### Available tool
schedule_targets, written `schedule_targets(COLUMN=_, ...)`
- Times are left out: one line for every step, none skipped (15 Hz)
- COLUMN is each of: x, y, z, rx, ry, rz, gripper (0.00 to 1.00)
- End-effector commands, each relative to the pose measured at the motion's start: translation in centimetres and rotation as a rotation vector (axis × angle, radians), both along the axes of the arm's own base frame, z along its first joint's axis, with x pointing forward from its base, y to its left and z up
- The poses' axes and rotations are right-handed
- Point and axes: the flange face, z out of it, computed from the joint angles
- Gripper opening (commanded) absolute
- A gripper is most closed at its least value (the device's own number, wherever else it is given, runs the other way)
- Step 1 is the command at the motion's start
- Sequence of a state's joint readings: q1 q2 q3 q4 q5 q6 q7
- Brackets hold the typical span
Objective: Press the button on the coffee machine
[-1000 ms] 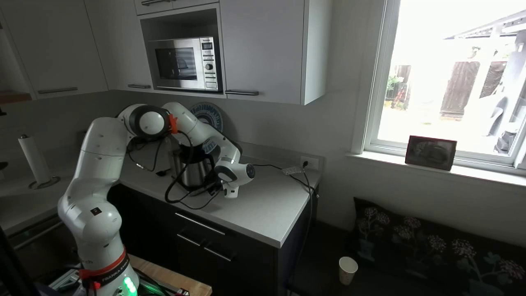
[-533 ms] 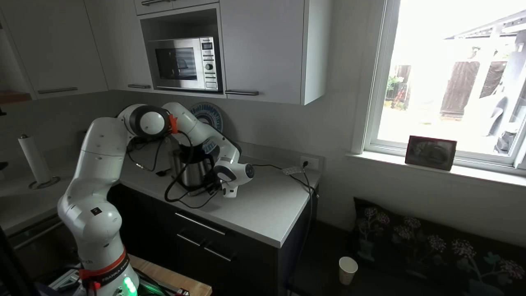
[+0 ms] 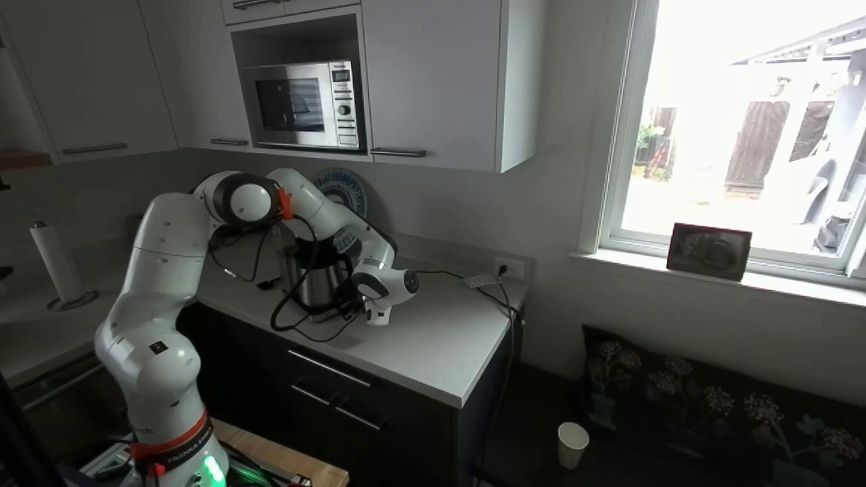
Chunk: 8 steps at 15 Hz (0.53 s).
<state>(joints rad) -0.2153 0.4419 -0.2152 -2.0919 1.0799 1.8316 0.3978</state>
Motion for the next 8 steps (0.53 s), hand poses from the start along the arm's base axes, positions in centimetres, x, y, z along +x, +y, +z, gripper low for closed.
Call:
schedule_targets(x=0.85, y=1.02, z=-0.67, rx=0.013, ry=0.013, rz=-0.035, gripper=0.00)
schedule_targets(x=0.88, y=1.12, z=-0.70, rx=0.019, ry=0.016, rz=-0.037, gripper=0.00)
schedule_targets(x=0.92, y=1.19, z=-0.70, rx=0.023, ry=0.015, rz=-0.039, gripper=0.00)
schedule_targets(x=0.93, y=1.29, z=-0.69, rx=0.030, ry=0.016, rz=-0.040, gripper=0.00)
schedule_targets(x=0.94, y=1.43, z=-0.70, rx=0.037, ry=0.018, rz=-0.040, gripper=0.00)
schedule_targets(x=0.94, y=1.50, z=-0.74, rx=0.039, ry=0.017, rz=-0.040, gripper=0.00)
schedule_targets(x=0.92, y=1.58, z=-0.76, rx=0.043, ry=0.017, rz=-0.040, gripper=0.00)
schedule_targets(x=0.92, y=1.63, z=-0.78, rx=0.043, ry=0.017, rz=-0.039, gripper=0.00)
